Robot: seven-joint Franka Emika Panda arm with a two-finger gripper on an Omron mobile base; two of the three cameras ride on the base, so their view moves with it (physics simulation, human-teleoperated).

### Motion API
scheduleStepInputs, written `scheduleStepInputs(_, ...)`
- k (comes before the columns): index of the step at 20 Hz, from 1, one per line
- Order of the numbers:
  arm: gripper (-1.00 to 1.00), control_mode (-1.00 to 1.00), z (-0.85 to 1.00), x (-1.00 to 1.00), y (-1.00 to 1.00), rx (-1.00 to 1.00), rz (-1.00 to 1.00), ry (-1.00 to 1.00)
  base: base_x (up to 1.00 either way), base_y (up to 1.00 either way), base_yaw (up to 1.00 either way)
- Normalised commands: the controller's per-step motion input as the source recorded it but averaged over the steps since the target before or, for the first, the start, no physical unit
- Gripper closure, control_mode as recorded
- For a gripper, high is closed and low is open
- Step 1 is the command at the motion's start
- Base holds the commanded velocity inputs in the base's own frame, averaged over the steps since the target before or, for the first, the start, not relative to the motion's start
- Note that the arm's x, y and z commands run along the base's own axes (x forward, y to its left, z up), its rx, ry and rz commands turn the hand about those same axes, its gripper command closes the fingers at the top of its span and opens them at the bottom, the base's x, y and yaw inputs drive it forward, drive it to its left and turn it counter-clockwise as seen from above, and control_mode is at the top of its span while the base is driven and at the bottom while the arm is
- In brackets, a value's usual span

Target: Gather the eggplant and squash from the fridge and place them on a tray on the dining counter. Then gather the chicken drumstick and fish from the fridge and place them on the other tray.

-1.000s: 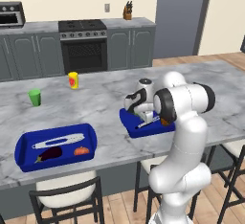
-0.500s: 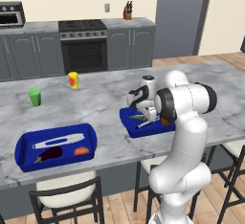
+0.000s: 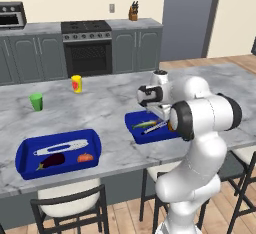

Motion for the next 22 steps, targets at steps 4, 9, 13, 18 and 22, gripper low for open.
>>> scheduleStepInputs(4,-1.00,-1.00,0.66,-0.97,0.00,-0.09,0.47,0.00,0.00,0.00,0.00)
scheduleStepInputs(9,-1.00,-1.00,0.64,-1.00,0.00,-0.05,0.44,-0.13,0.00,0.00,0.00)
scheduleStepInputs(13,-1.00,-1.00,0.68,-1.00,0.00,-0.02,0.34,-0.15,0.00,0.00,0.00)
scheduleStepInputs(18,-1.00,-1.00,0.64,-1.00,0.00,-0.10,0.29,-0.14,0.00,0.00,0.00)
scheduleStepInputs(22,-1.00,-1.00,0.51,-1.00,0.00,-0.13,0.22,-0.11,0.00,0.00,0.00)
